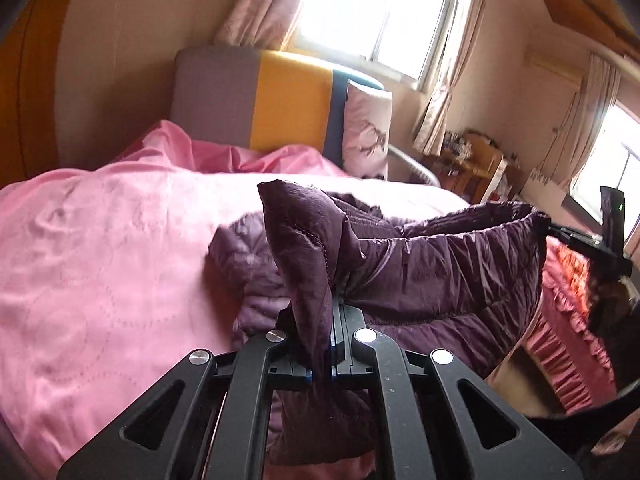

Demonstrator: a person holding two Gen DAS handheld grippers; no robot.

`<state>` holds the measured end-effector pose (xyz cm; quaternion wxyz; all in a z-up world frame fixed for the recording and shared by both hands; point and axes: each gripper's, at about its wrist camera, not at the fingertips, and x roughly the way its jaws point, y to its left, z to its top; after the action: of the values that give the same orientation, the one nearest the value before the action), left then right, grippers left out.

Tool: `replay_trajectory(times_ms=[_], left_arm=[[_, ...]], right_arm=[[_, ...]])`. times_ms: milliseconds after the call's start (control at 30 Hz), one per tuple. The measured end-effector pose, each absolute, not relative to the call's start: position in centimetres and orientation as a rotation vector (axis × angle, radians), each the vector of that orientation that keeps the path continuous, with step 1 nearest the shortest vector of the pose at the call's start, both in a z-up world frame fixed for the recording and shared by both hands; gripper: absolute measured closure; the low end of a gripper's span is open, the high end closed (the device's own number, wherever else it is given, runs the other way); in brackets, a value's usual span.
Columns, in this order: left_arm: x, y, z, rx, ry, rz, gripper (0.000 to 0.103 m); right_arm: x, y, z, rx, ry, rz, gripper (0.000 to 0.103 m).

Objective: Fold large clothes

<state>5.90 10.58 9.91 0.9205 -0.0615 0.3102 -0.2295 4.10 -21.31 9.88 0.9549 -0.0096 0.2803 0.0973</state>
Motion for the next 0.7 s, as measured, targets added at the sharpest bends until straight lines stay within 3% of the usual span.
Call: replay_trajectory(times_ms=[367,700], left_arm=[[19.8,10.0,8.8,-0.253,0.762,-0.457,0.099],[27.2,7.5,3.5,-0.186,0.859,-0.313,0.099]], right_arm=[[16.9,-22.4,8.3,0.109,0.676,0.093,0.097],[25.2,-22.1,-0.9,0.107,0.862,-0.049,0.097]])
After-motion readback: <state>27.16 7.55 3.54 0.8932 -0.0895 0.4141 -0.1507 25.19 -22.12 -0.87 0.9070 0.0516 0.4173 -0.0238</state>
